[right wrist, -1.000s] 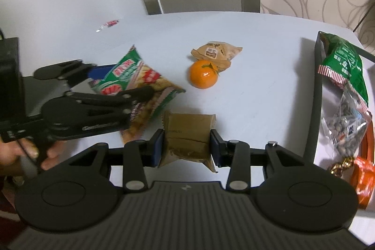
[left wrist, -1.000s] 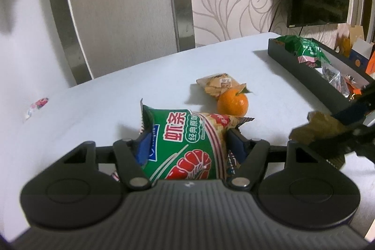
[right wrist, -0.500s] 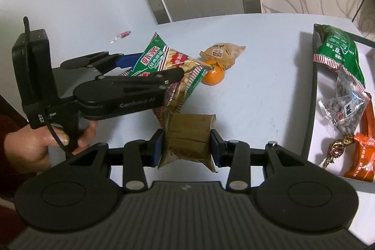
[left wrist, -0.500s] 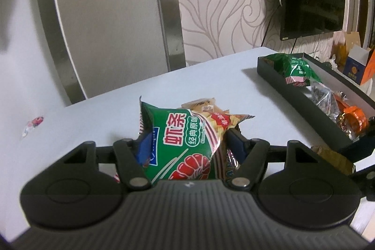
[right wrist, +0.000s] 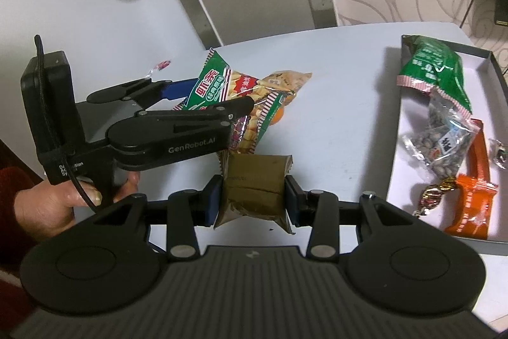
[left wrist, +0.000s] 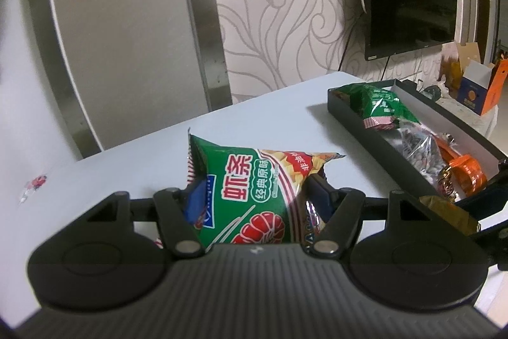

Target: Organize snacks

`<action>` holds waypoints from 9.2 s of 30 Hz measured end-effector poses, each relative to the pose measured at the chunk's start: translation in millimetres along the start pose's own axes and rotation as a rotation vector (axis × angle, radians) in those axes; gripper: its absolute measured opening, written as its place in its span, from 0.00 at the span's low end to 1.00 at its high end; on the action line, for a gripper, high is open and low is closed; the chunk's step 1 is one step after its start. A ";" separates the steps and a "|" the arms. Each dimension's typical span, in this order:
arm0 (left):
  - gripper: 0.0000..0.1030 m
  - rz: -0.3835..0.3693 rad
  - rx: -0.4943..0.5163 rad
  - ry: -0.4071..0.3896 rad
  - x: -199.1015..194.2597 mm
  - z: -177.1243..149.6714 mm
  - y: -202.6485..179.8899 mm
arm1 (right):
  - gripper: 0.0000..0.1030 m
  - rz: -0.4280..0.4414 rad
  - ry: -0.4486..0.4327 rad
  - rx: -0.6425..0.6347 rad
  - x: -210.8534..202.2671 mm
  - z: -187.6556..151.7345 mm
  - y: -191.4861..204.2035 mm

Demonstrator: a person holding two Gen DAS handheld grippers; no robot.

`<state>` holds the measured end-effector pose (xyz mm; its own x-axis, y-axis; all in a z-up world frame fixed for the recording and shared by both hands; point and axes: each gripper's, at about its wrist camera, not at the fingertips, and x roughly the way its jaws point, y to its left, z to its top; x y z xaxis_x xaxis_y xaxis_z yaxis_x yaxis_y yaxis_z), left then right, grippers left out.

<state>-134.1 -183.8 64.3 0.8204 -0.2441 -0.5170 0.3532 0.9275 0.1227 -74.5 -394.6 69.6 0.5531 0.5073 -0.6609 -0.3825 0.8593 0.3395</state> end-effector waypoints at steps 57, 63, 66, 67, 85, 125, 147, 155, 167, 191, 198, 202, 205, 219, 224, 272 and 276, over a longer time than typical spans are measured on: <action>0.67 -0.154 0.051 -0.046 74.1 61.3 -162.2 | 0.45 -0.125 -0.075 0.151 -78.5 -6.5 -168.3; 0.67 -0.166 0.060 -0.050 80.8 64.2 -167.1 | 0.45 -0.113 -0.079 0.146 -80.6 -5.5 -174.0; 0.67 -0.171 0.069 -0.051 86.6 65.0 -170.1 | 0.45 -0.113 -0.075 0.146 -79.5 -5.4 -175.2; 0.67 -0.170 0.072 -0.050 88.9 65.8 -171.2 | 0.45 -0.111 -0.073 0.146 -79.5 -5.8 -175.1; 0.68 -0.175 0.117 -0.073 106.7 73.0 -188.8 | 0.45 -0.125 -0.046 0.138 -74.4 -5.5 -177.3; 0.67 -0.187 0.102 -0.104 94.3 88.3 -195.4 | 0.46 -0.217 0.050 -0.123 -28.5 4.4 -151.7; 0.69 -0.187 0.060 -0.109 92.2 90.3 -191.4 | 0.52 -0.226 0.043 -0.126 -31.6 9.7 -147.8; 0.73 -0.227 0.039 -0.134 83.8 95.6 -179.7 | 0.59 -0.244 -0.019 -0.093 -48.5 14.5 -134.1; 0.73 -0.247 0.038 -0.133 78.9 95.9 -159.8 | 0.62 -0.260 -0.077 -0.017 -74.7 9.2 -114.2; 0.73 -0.189 0.006 -0.146 40.9 82.1 -93.2 | 0.70 -0.250 -0.161 0.117 -82.3 12.8 -74.1; 0.73 -0.162 -0.013 -0.140 31.8 70.7 -68.4 | 0.71 -0.213 -0.149 0.091 -62.4 17.2 -51.0; 0.73 -0.147 -0.029 -0.130 27.4 62.7 -54.3 | 0.71 -0.187 -0.135 0.065 -49.6 22.3 -36.3; 0.73 -0.135 -0.037 -0.116 26.0 55.1 -45.7 | 0.71 -0.174 -0.119 0.052 -40.9 24.2 -27.6; 0.73 -0.098 -0.091 -0.082 22.9 39.1 -21.4 | 0.71 -0.149 -0.060 0.014 -16.0 32.0 -9.5; 0.73 -0.084 -0.106 -0.067 24.9 35.2 -15.6 | 0.71 -0.136 -0.043 -0.003 -8.2 37.2 -7.0; 0.46 -0.096 -0.135 0.106 44.1 -30.4 33.5 | 0.73 -0.147 0.160 -0.018 221.4 126.6 3.1; 0.54 -0.102 -0.140 0.111 48.2 -31.1 36.2 | 0.58 -0.153 0.155 -0.109 220.5 124.3 8.7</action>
<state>-95.7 -153.2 17.5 0.7265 -0.3135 -0.6115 0.3598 0.9317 -0.0501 136.1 -267.1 10.0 0.4936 0.3488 -0.7967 -0.3853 0.9090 0.1593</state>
